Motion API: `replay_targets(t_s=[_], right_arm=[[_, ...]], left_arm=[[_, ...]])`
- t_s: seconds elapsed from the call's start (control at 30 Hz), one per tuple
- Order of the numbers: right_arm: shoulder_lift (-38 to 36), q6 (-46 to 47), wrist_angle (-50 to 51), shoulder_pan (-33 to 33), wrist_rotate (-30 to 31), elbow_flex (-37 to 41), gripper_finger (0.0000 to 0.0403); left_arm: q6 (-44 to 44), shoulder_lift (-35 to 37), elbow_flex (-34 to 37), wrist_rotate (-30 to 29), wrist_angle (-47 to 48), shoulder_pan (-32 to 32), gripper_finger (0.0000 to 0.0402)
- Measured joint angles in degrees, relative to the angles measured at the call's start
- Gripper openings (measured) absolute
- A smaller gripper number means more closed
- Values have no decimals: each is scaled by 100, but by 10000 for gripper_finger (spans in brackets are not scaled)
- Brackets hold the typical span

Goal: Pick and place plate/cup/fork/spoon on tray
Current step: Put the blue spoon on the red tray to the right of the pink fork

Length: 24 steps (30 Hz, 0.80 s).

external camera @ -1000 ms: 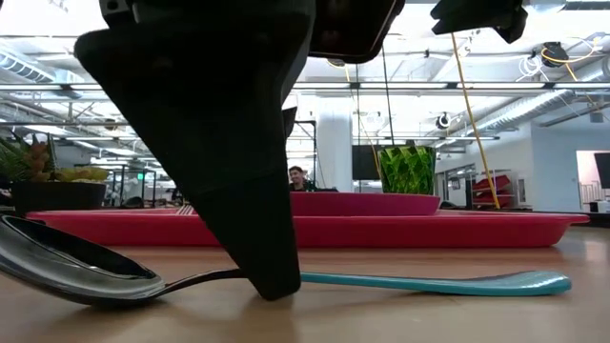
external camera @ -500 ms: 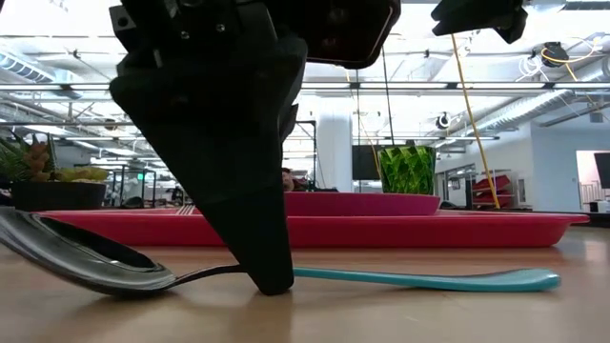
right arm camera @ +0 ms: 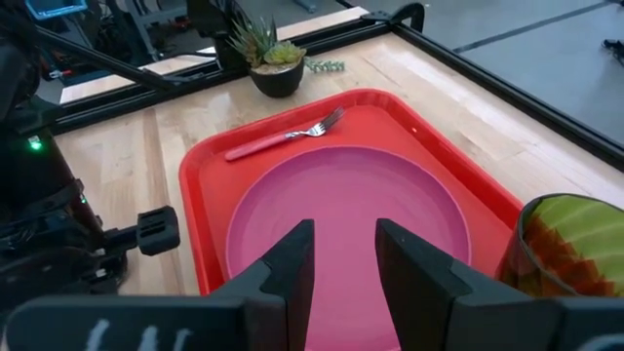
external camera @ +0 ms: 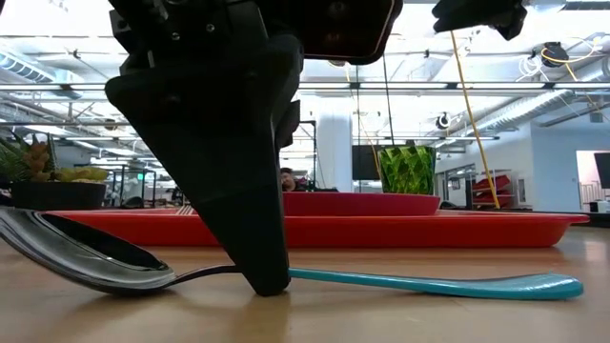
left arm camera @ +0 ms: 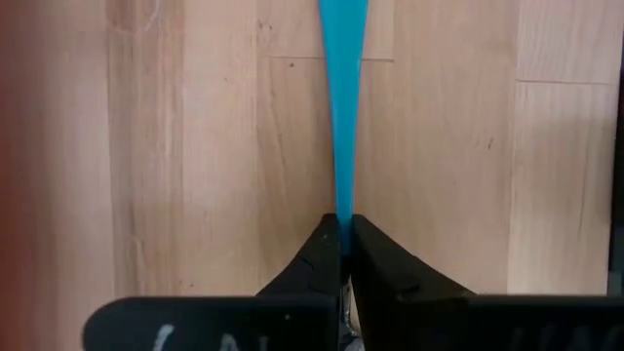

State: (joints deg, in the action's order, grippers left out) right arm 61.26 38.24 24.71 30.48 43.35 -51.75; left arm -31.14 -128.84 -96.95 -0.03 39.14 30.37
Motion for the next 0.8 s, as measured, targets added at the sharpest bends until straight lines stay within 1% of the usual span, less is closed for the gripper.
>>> replay_targets(t_s=[0.33, 0.6, 0.7, 0.8], right_arm=[[-5, -17, 44, 0, 2, 0, 106], [-24, -147, 42, 0, -7, 0, 106], [-66, -145, 39, 0, -22, 0, 106], [-111, -145, 9, 0, -170, 0, 106]], left_arm=[[32, 9, 2, 6, 37, 4, 8], [-87, 141, 19, 157, 509, 24, 7], [-103, 247, 26, 71, 552, 25, 7], [-94, 360, 24, -11, 707, 24, 7]])
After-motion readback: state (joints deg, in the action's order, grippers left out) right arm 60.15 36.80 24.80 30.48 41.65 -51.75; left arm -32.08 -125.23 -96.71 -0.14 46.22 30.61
